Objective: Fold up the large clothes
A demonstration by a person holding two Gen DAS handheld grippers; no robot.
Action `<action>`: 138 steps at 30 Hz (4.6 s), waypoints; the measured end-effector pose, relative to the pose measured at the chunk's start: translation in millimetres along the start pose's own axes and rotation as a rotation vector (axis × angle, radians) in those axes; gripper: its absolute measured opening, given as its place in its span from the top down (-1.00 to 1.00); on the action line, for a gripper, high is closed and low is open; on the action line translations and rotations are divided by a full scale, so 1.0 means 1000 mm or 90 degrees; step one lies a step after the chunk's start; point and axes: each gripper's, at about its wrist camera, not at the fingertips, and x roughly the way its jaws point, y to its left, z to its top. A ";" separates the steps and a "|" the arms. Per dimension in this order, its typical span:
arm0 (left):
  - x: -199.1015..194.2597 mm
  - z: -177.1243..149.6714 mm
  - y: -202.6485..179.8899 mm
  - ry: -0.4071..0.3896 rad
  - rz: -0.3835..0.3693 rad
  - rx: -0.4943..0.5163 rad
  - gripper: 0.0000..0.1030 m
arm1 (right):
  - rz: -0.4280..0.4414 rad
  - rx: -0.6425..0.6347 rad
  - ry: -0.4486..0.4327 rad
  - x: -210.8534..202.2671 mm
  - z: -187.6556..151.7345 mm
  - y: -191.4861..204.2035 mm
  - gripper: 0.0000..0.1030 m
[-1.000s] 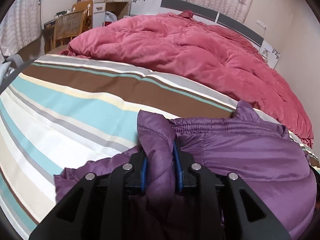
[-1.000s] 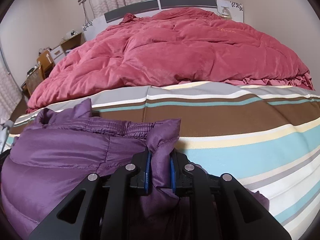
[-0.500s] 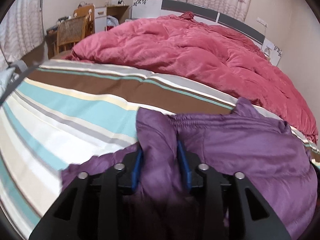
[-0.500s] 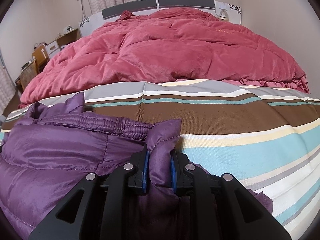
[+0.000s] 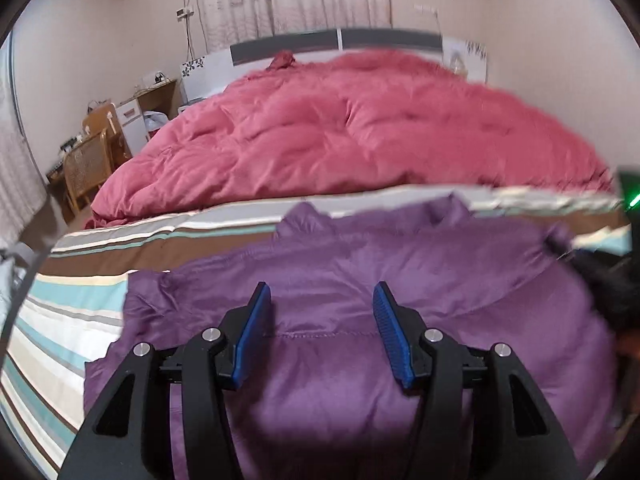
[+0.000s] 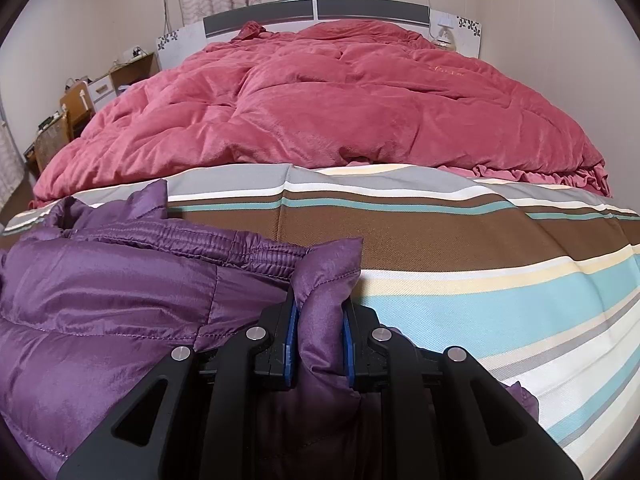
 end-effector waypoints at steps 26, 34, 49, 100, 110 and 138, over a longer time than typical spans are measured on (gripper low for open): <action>0.027 -0.019 0.012 0.040 -0.045 -0.056 -0.16 | 0.099 -0.094 -0.042 -0.055 -0.014 0.091 0.59; 0.028 -0.018 0.015 0.048 -0.050 -0.065 -0.18 | 0.067 -0.086 -0.003 -0.019 -0.017 0.096 0.59; -0.046 -0.049 0.079 -0.012 0.020 -0.081 -0.67 | 0.088 -0.092 -0.075 -0.097 -0.037 0.085 0.59; -0.090 -0.183 0.149 0.059 -0.104 -0.409 -0.62 | 0.196 -0.056 -0.069 -0.165 -0.109 0.104 0.59; -0.081 -0.178 0.133 0.040 -0.146 -0.423 -0.50 | 0.165 -0.112 -0.018 -0.134 -0.116 0.121 0.59; -0.085 -0.154 0.130 -0.102 -0.199 -0.505 0.69 | 0.152 -0.132 -0.003 -0.119 -0.129 0.125 0.59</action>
